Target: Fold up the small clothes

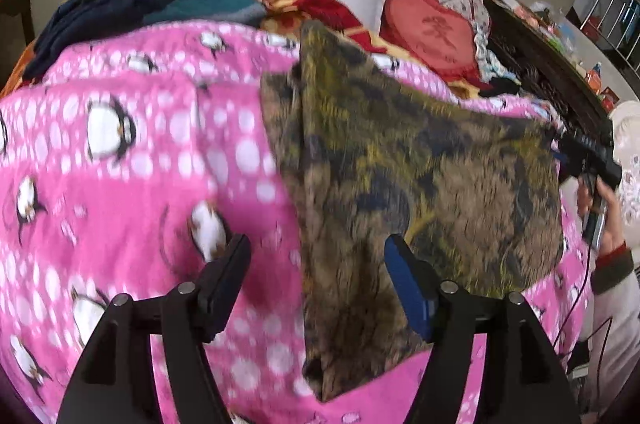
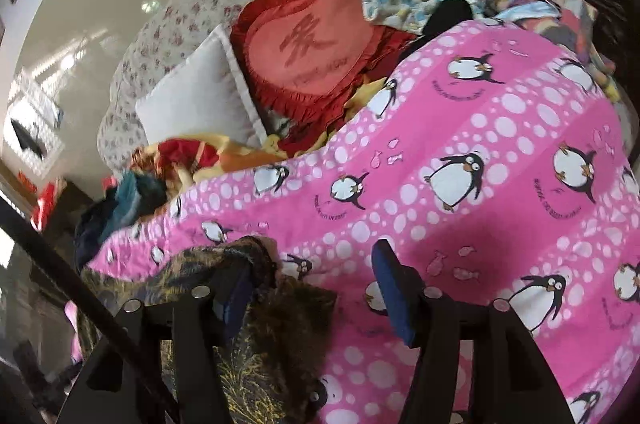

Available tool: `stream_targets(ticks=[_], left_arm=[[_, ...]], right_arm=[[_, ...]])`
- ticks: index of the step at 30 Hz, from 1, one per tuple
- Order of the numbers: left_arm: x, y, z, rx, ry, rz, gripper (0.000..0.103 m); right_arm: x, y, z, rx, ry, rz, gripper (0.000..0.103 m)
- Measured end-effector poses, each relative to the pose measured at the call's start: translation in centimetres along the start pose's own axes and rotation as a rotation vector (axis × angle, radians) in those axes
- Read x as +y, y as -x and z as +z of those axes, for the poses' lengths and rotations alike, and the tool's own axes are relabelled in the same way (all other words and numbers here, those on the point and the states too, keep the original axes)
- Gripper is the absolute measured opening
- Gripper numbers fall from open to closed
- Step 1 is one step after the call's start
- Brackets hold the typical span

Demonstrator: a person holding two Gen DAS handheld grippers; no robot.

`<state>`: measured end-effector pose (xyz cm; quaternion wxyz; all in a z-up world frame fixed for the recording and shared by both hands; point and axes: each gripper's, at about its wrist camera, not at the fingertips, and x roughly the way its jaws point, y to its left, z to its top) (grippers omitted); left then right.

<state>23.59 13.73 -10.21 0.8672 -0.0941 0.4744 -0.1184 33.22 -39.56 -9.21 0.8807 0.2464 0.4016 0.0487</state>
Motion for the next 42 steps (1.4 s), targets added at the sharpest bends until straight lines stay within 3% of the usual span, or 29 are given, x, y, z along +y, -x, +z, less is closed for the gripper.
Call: stream_targets(ticks=[3, 5, 6, 8, 9, 12, 15, 16, 17, 19, 21, 24, 25, 26, 28, 30, 31, 32, 35, 38, 39, 40, 41, 42], left_arm=[[0.4, -0.7, -0.7, 0.028, 0.021, -0.006, 0.069], [0.4, -0.9, -0.9, 0.034, 0.028, -0.011, 0.069], [0.4, -0.9, -1.0, 0.034, 0.03, -0.012, 0.069], [0.3, -0.7, -1.1, 0.031, 0.029, -0.025, 0.069], [0.2, -0.6, -1.0, 0.027, 0.025, -0.028, 0.069], [-0.4, -0.1, -0.9, 0.014, 0.006, -0.034, 0.069], [-1.3, 0.3, -1.0, -0.009, -0.02, -0.049, 0.072], [-1.5, 0.4, -1.0, -0.017, -0.02, -0.05, 0.073], [-1.7, 0.3, -1.2, -0.019, -0.016, -0.052, 0.073], [-2.0, 0.0, -1.6, -0.004, -0.007, -0.069, 0.073], [-2.2, -0.3, -2.2, 0.011, -0.009, -0.071, 0.073], [-2.2, -0.9, -3.2, 0.031, -0.012, -0.037, 0.074], [-1.9, -1.1, -3.5, 0.034, -0.002, -0.032, 0.074], [-1.6, -1.2, -3.7, 0.039, 0.012, -0.038, 0.074], [-0.8, -1.4, -4.3, 0.054, 0.041, -0.065, 0.075], [-0.6, -1.3, -4.9, 0.043, 0.038, -0.069, 0.078], [-0.7, -1.1, -5.1, 0.032, 0.032, -0.07, 0.078], [-0.7, -1.0, -5.3, 0.017, 0.031, -0.075, 0.08], [-0.4, -1.0, -5.6, -0.003, 0.053, -0.092, 0.084], [-0.5, -1.4, -5.8, 0.001, 0.048, -0.083, 0.084], [-0.5, -1.4, -5.8, 0.002, 0.047, -0.081, 0.078], [-0.7, -1.5, -5.8, 0.003, 0.046, -0.079, 0.07], [-0.8, -1.6, -5.8, 0.009, 0.04, -0.073, 0.049], [-0.9, -1.6, -5.8, 0.019, 0.032, -0.063, 0.031]], right_arm=[[-0.2, -0.5, 0.8, 0.021, -0.05, 0.078, 0.077], [0.2, -2.1, 0.9, 0.131, -0.059, 0.181, 0.08], [1.0, -2.6, 0.8, 0.177, -0.011, 0.124, 0.08], [2.5, -2.1, 0.4, 0.162, 0.12, -0.084, 0.08], [2.9, -1.6, 0.2, 0.148, 0.161, -0.116, 0.08], [2.1, 0.5, -0.2, 0.155, 0.117, 0.02, 0.08], [3.1, 1.6, -0.8, 0.11, 0.188, 0.024, 0.08], [3.8, 1.4, -1.2, 0.111, 0.222, -0.004, 0.075], [4.1, 1.3, -1.6, 0.109, 0.244, -0.024, 0.049], [5.3, 0.1, -2.6, 0.118, 0.278, -0.052, 0.007], [5.6, -2.4, -3.3, 0.138, 0.268, -0.076, 0.007], [4.9, -7.0, -3.9, 0.176, 0.272, -0.215, 0.007], [4.7, -7.8, -4.1, 0.2, 0.254, -0.217, 0.007], [4.5, -7.9, -4.4, 0.214, 0.236, -0.208, 0.007], [4.9, -5.9, -4.8, 0.16, 0.259, -0.206, 0.01], [5.2, -2.4, -5.3, 0.12, 0.263, -0.176, 0.029], [5.1, -0.4, -5.9, 0.1, 0.253, -0.147, 0.055], [5.1, 1.1, -6.5, 0.082, 0.25, -0.128, 0.071], [4.2, 5.6, -9.9, 0.068, 0.257, -0.106, 0.074], [2.0, 6.7, -13.1, 0.141, 0.205, -0.083, 0.074], [1.2, 6.2, -14.3, 0.194, 0.178, -0.062, 0.074], [0.7, 5.7, -15.1, 0.225, 0.17, -0.034, 0.067], [0.8, 5.7, -15.5, 0.235, 0.177, -0.011, 0.036], [1.1, 5.5, -16.0, 0.242, 0.198, 0.021, 0.021]])
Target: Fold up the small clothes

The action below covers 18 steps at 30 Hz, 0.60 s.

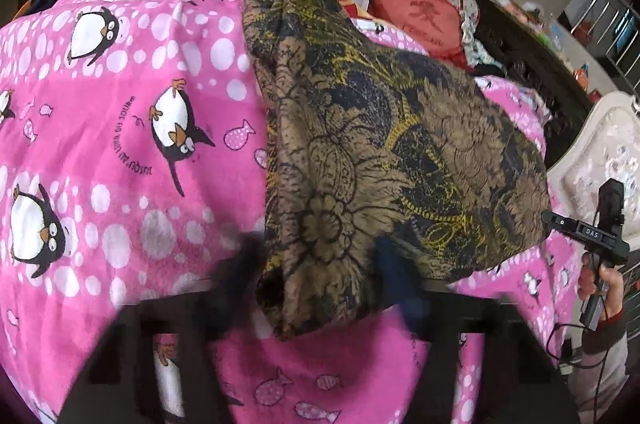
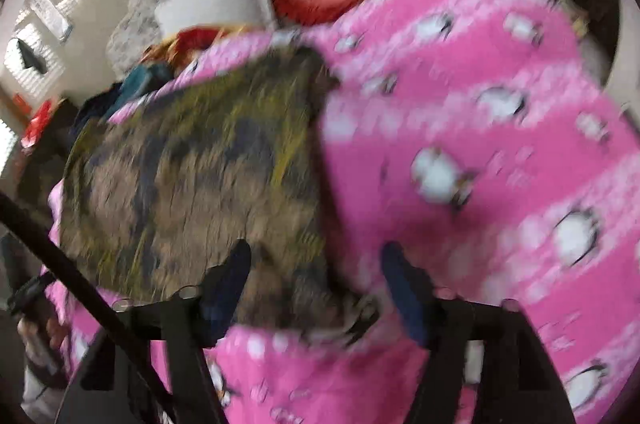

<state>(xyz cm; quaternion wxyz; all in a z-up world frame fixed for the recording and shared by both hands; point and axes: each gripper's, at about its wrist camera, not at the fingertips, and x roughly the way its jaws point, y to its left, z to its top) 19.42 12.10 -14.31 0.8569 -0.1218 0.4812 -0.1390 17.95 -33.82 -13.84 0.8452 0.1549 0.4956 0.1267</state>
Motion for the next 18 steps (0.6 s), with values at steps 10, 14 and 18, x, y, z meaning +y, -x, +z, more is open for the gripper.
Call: stream_targets(ticks=[10, 14, 18], left_arm=[[1.2, 0.8, -1.1, 0.007, 0.0, -0.02, 0.012], [1.6, 1.6, -1.0, 0.004, 0.038, -0.027, 0.027], [1.7, 3.7, -1.4, -0.056, 0.055, -0.004, 0.076]], right_arm=[[1.0, -0.3, -1.6, 0.024, 0.149, -0.174, 0.005], [0.9, 1.5, -0.8, -0.027, 0.098, -0.18, 0.013], [5.1, 5.2, 1.7, -0.163, 0.155, -0.141, 0.058]])
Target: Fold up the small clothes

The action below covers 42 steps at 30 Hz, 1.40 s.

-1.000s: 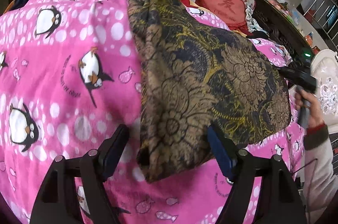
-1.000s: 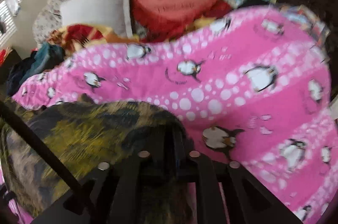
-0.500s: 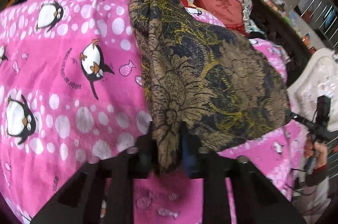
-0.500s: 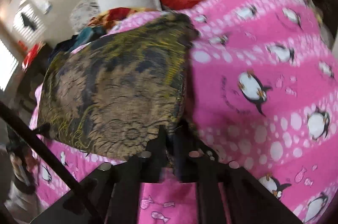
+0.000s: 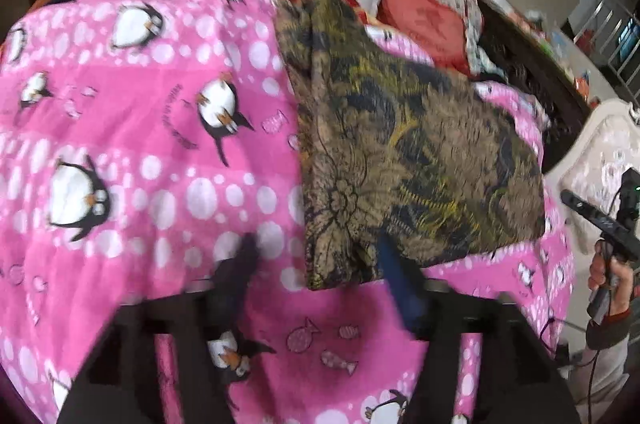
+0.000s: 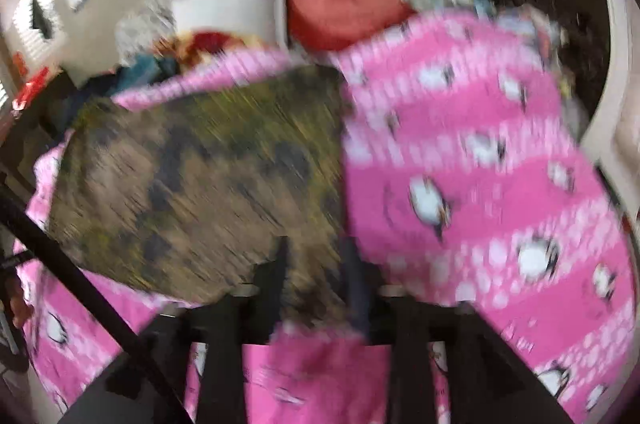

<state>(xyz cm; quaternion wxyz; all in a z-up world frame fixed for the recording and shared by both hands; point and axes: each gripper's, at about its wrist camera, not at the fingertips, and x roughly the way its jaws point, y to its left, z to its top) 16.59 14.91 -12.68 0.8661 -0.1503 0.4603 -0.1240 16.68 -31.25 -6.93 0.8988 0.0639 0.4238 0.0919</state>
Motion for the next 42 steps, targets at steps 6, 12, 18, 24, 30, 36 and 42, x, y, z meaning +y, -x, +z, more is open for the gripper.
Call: stream_targets(ticks=[6, 12, 18, 24, 30, 36, 42], left_arm=[[-1.0, -0.1, -0.1, -0.078, 0.046, 0.072, 0.081], [-0.9, -2.7, -0.9, -0.092, 0.088, 0.041, 0.088], [-0.1, -3.0, -0.7, -0.118, 0.11, -0.075, 0.103], [1.0, -3.1, -0.4, -0.129, 0.136, -0.126, 0.103], [0.2, -2.6, -0.6, -0.119, 0.046, -0.185, 0.011], [-5.1, 1.9, -0.5, -0.191, -0.107, -0.219, 0.011], [-14.7, 1.4, 0.4, -0.148, -0.287, -0.309, 0.011]], right_arm=[[12.5, -3.5, 6.1, 0.005, 0.114, 0.239, 0.072], [26.4, -10.8, 9.3, 0.077, 0.2, 0.33, 0.083], [34.7, -17.1, 8.9, 0.166, 0.287, 0.272, 0.086], [35.8, -20.0, 7.2, 0.137, 0.427, 0.115, 0.071], [31.6, -16.7, 9.4, 0.122, 0.286, 0.271, 0.02], [25.2, -10.4, 11.6, 0.064, 0.182, 0.411, 0.019], [17.6, -5.3, 13.2, -0.002, 0.137, 0.393, 0.018]])
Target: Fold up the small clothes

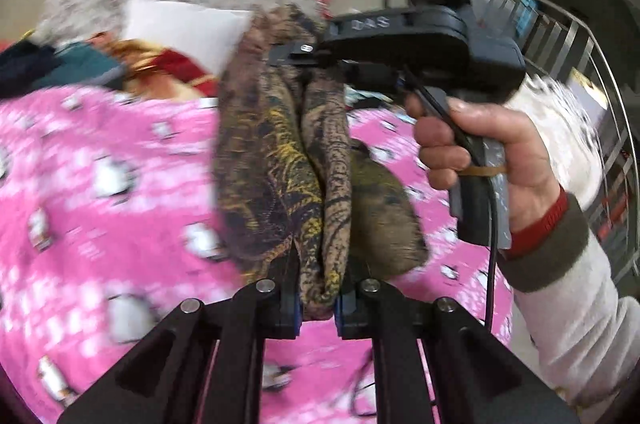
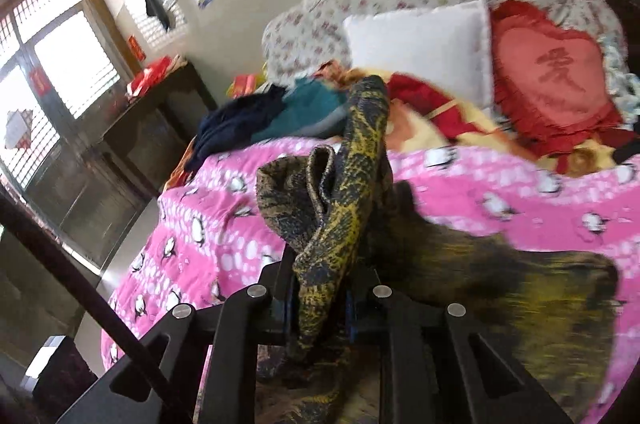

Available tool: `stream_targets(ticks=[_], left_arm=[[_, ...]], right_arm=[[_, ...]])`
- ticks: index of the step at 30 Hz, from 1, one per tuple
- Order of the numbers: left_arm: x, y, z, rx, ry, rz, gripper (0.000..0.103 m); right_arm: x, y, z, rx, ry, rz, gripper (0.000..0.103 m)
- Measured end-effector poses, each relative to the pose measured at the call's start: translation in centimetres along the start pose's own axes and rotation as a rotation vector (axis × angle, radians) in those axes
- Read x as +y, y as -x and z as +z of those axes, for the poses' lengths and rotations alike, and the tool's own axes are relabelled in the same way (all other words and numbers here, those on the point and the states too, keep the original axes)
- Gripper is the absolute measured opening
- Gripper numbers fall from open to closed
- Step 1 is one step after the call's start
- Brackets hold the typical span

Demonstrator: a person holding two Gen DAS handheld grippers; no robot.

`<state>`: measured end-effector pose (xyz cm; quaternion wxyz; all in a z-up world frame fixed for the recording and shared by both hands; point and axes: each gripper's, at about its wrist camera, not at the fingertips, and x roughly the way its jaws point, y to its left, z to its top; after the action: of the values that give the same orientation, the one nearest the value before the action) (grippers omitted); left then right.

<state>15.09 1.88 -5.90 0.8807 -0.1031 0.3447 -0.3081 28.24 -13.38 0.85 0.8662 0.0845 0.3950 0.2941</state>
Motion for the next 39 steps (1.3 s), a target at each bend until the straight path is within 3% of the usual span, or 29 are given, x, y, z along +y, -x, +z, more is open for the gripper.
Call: stream_targets(ticks=[10, 15, 19, 22, 24, 26, 28, 29, 31, 34, 35, 37, 38, 39], left_arm=[[-9.4, -12.6, 1.2, 0.171, -0.148, -0.097, 0.011], [-10.1, -17.0, 1.5, 0.243, -0.117, -0.138, 0.011], [-9.4, -19.6, 0.9, 0.286, -0.113, -0.081, 0.011], [-9.0, -19.4, -0.1, 0.313, -0.113, -0.086, 0.024], [-9.2, -18.1, -0.5, 0.315, -0.134, -0.104, 0.045], [-9.3, -16.3, -0.7, 0.288, -0.158, -0.11, 0.051], [-8.7, -13.7, -1.1, 0.24, -0.187, -0.093, 0.06], [-8.1, -12.5, -1.0, 0.21, -0.196, -0.07, 0.065], [-6.6, -10.7, -1.1, 0.178, -0.185, -0.042, 0.068], [-5.0, -9.2, -1.5, 0.175, -0.15, 0.015, 0.068], [-4.3, -9.3, -1.9, 0.185, -0.131, 0.029, 0.068], [-3.4, -9.2, -3.6, 0.219, -0.076, 0.067, 0.068], [-2.5, -9.4, -3.9, 0.236, -0.043, 0.078, 0.068], [-2.3, -9.8, -4.3, 0.242, -0.027, 0.081, 0.068]], right_arm=[[-12.3, 7.1, -2.2, -0.003, -0.052, -0.174, 0.016], [-17.4, 7.1, -3.7, 0.019, -0.1, -0.242, 0.016], [-20.0, 3.4, -4.3, 0.039, -0.144, -0.271, 0.016], [-19.8, 2.4, -4.7, -0.007, -0.119, -0.304, 0.023], [-19.7, 3.1, -4.5, -0.042, -0.123, -0.271, 0.028], [-20.0, 3.7, -4.1, -0.049, -0.152, -0.21, 0.063], [-20.8, 3.4, -3.8, -0.022, -0.207, -0.191, 0.072], [-20.9, 3.0, -3.7, -0.01, -0.223, -0.186, 0.072], [-20.9, 2.7, -3.6, -0.023, -0.223, -0.191, 0.068], [-18.4, 3.2, -3.3, -0.126, -0.075, -0.211, 0.064], [-18.0, 2.8, -3.4, -0.133, -0.028, -0.263, 0.063], [-18.5, 0.4, -3.5, -0.041, 0.038, -0.461, 0.062], [-19.2, -0.8, -3.8, 0.024, 0.048, -0.519, 0.061], [-20.1, -1.3, -4.3, 0.07, 0.028, -0.521, 0.061]])
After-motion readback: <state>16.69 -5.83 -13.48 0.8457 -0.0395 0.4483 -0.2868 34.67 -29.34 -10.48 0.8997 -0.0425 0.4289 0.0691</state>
